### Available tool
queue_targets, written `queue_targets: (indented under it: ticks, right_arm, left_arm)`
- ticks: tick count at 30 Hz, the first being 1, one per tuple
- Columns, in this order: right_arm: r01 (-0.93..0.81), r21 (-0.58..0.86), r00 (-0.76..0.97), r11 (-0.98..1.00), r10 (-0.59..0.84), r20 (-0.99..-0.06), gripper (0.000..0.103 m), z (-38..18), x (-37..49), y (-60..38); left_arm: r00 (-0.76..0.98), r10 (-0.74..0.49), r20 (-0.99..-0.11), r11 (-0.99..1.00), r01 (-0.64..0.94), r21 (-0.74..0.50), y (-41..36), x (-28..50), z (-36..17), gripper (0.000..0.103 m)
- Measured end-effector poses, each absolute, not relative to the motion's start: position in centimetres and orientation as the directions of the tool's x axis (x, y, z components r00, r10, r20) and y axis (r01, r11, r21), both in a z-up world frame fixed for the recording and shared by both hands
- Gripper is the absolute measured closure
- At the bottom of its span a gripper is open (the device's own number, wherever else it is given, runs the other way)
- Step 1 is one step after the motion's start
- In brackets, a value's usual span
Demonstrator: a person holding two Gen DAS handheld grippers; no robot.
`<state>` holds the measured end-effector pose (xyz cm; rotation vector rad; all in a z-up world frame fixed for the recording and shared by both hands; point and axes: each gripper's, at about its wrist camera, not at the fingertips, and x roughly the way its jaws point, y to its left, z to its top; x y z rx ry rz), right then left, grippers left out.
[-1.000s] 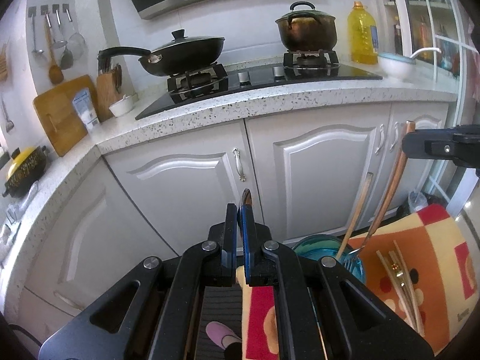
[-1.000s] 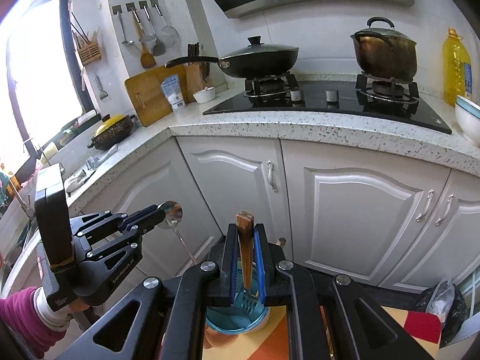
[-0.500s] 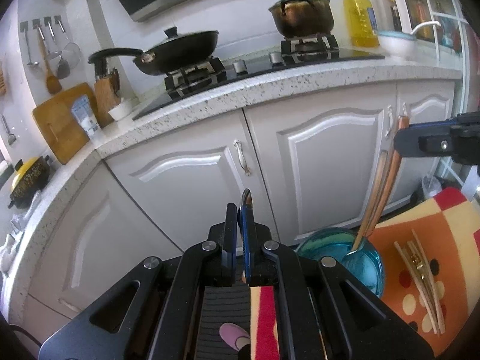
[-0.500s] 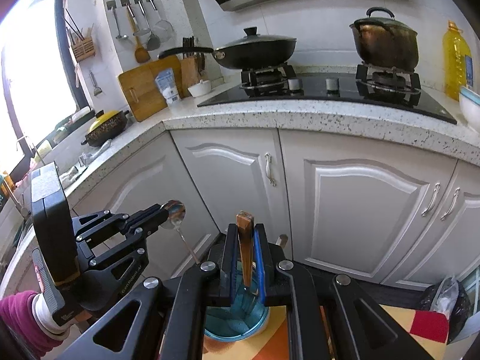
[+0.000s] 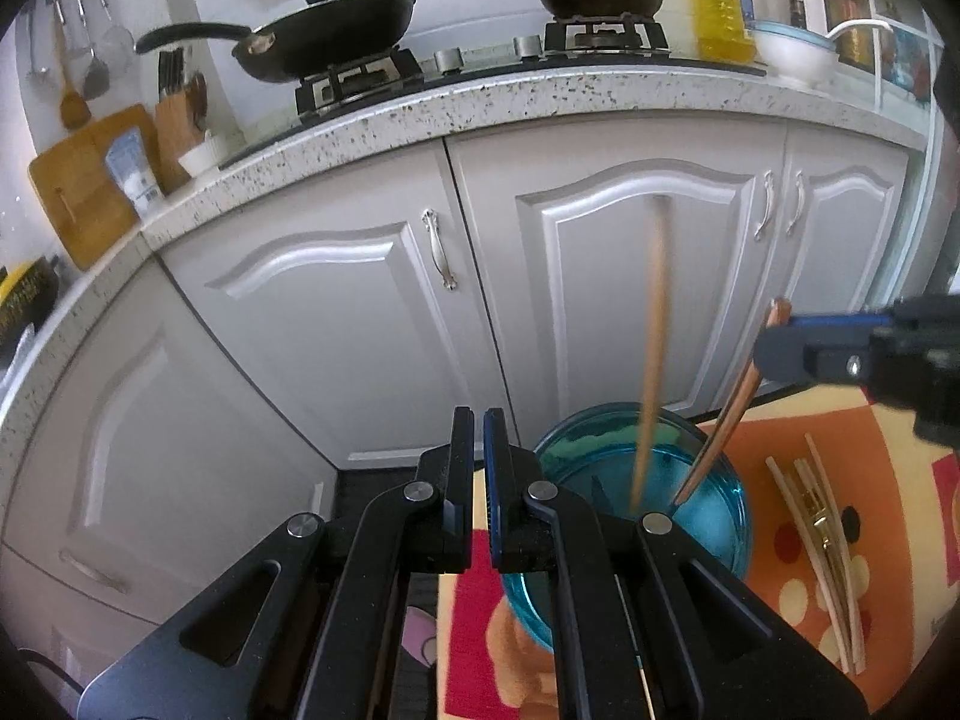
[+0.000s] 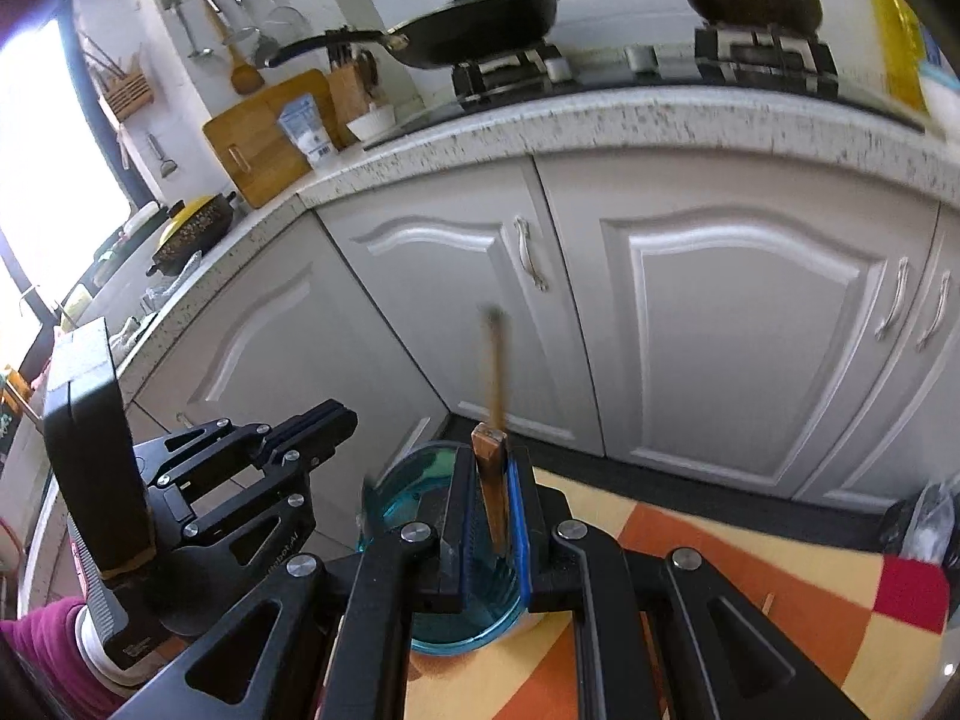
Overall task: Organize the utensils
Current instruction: 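Carry the chopstick into the cup with the right tool while the left tool lowers the metal spoon in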
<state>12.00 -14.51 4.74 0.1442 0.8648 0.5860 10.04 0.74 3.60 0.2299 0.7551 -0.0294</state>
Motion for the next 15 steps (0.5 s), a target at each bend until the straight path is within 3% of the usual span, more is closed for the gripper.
queue_targets:
  ticks: [7,8,10,11,15]
  right_arm:
    - [-0.394,0.399,0.491,0.828,0.557,-0.67,0.092,4.0,12.0,-15.6]
    - [-0.392,0.405,0.49,0.826,0.56,-0.668,0.09,4.1,11.9,-15.8]
    - [-0.382,0.413,0.492,0.827,0.56,-0.666,0.066,4.2,11.7,-16.0]
    - [-0.38,0.421,0.497,0.824,0.565,-0.659,0.066,4.3,11.4,-16.3]
    - [-0.384,0.415,0.504,0.825,0.564,-0.654,0.066,4.7,10.4,-17.1]
  left_arm:
    - [0.684,0.008,-0.729,0.992,0.084,0.089,2.1,10.1,3.6,0.1]
    - [0.677,-0.004,-0.736,0.995,0.08,0.068,2.4,10.1,3.7,0.097]
    - [0.67,-0.027,-0.742,0.997,0.069,0.026,2.9,9.7,3.9,0.081]
    - [0.669,-0.038,-0.742,0.998,0.067,0.009,3.1,9.5,4.1,0.07]
    - [0.671,-0.057,-0.739,0.998,0.055,-0.028,3.4,8.2,5.1,0.068]
